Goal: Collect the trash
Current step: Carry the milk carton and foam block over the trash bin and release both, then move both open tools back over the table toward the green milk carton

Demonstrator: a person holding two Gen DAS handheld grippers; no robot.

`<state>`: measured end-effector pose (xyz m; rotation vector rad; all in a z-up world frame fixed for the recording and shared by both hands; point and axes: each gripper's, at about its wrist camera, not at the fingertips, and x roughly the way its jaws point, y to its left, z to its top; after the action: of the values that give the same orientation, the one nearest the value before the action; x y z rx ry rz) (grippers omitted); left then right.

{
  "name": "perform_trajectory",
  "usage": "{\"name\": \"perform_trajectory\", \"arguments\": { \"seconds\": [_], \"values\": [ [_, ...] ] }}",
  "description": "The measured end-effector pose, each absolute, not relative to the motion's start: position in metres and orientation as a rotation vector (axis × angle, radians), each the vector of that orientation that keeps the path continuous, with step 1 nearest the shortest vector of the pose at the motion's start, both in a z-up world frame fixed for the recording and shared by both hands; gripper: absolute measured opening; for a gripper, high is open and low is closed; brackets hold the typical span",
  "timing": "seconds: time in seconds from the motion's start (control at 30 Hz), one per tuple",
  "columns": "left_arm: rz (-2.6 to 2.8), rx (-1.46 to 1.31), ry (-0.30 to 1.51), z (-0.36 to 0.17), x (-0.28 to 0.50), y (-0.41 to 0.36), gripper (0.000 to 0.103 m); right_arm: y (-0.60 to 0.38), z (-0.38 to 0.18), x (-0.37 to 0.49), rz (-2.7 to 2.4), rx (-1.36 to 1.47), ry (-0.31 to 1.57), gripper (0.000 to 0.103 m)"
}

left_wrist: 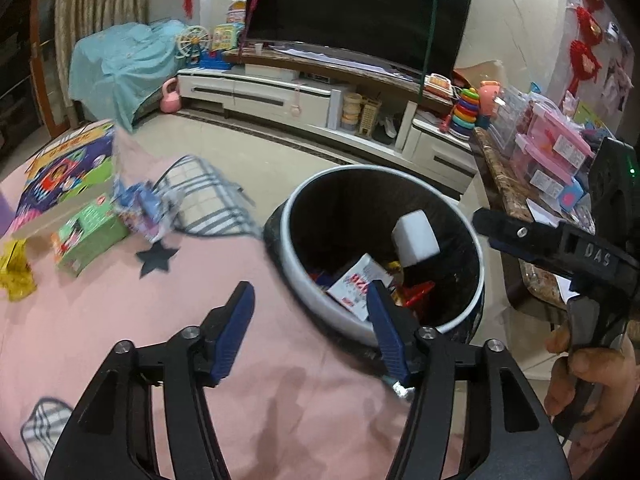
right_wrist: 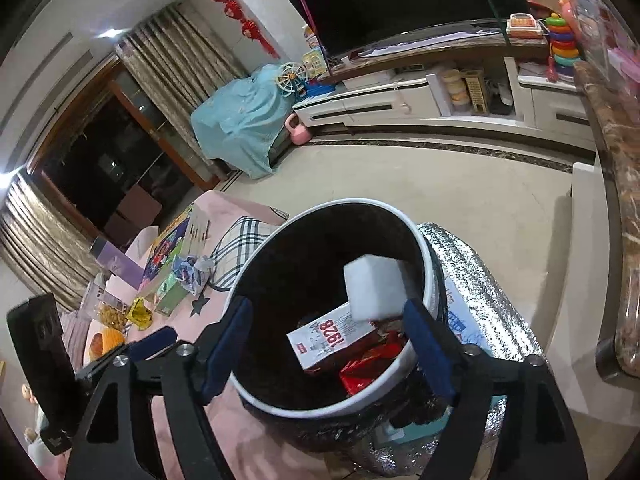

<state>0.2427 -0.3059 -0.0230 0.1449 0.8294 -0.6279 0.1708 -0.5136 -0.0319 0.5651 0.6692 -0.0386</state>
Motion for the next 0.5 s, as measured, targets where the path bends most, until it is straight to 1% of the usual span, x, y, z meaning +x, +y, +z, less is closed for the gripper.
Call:
{"name": "perform_trajectory", "arguments": {
  "seconds": [0.1, 0.2, 0.37, 0.5],
  "values": [
    [-0.613, 0.122, 0.835, -0.027, 0.236, -0.288, 0.065, -0.507, -0.03, 0.168, -0.04, 0.581, 0.668, 0.09],
    [-0.586, 0.098, 0.842, -0.031, 0.231, -0.267, 0.068, -0.496, -0.025, 0.166, -0.019, 0.587, 0.665, 0.091],
    [-0.547, 0.037, 0.865, -0.036, 0.224, -0.229, 0.068, -0.469, -0.017, 0.162, -0.004, 0.534, 0.643, 0.095],
    [-0.498, 0.013, 0.865, -0.039, 0.218, -0.2, 0.07, -0.442, -0.013, 0.161, 0.026, 0.495, 0.638, 0.096]
  ]
}}
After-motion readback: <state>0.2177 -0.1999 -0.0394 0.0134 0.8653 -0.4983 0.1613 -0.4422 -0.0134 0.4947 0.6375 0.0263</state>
